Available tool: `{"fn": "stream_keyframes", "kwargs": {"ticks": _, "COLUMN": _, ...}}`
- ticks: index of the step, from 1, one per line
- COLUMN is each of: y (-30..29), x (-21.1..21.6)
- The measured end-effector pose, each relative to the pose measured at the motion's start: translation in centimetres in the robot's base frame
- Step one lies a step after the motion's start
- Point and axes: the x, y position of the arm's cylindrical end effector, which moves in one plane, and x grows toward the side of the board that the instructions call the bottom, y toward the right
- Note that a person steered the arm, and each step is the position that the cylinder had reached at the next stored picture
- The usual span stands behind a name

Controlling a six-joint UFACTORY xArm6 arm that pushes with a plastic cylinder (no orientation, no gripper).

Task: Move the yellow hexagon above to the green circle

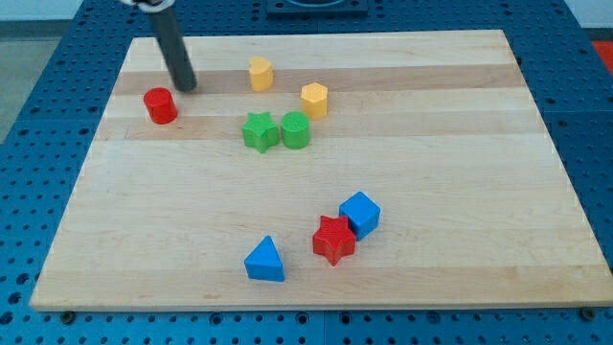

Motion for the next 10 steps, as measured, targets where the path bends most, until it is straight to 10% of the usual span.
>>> {"fn": "stream_keyframes", "kwargs": {"ticks": 2, "y": 14.2, "x": -1.3}}
{"fn": "stream_keyframes", "kwargs": {"ticks": 6, "y": 11.9, "x": 4.3}}
{"fn": "stream_keyframes", "kwargs": {"ticks": 8, "y": 23.3, "x": 4.4}}
{"fn": "stream_keyframes", "kwargs": {"ticks": 10, "y": 18.2, "x": 6.3}}
